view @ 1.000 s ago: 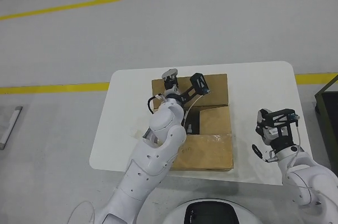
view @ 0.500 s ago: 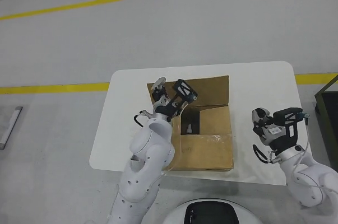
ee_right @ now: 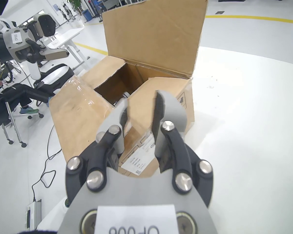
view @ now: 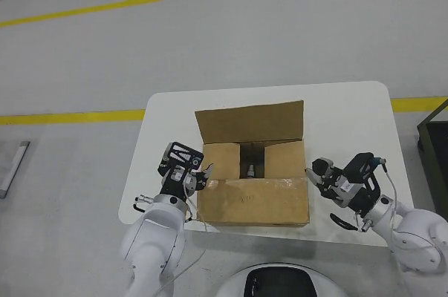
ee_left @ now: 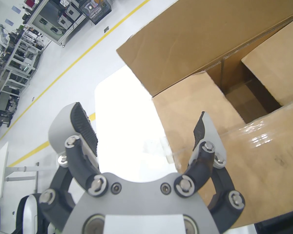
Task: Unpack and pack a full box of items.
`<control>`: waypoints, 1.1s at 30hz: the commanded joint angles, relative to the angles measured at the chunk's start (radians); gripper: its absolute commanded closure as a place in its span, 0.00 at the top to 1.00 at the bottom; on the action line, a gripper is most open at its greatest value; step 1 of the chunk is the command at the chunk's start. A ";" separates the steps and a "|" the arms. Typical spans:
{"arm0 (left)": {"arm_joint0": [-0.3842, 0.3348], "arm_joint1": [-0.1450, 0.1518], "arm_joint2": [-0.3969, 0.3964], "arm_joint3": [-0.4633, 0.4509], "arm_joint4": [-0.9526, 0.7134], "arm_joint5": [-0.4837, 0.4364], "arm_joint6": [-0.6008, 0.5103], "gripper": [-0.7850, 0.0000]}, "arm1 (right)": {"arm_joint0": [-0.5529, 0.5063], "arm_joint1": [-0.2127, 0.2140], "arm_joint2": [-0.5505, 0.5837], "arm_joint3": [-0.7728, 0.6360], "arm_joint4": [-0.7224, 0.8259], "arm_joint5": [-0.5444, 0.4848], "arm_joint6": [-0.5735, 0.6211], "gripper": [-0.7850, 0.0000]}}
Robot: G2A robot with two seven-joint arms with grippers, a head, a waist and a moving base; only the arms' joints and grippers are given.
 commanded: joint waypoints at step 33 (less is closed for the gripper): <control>-0.005 0.025 -0.003 0.004 0.014 0.008 0.014 1.00 | 0.004 0.025 -0.073 0.012 -0.020 0.005 -0.056 0.63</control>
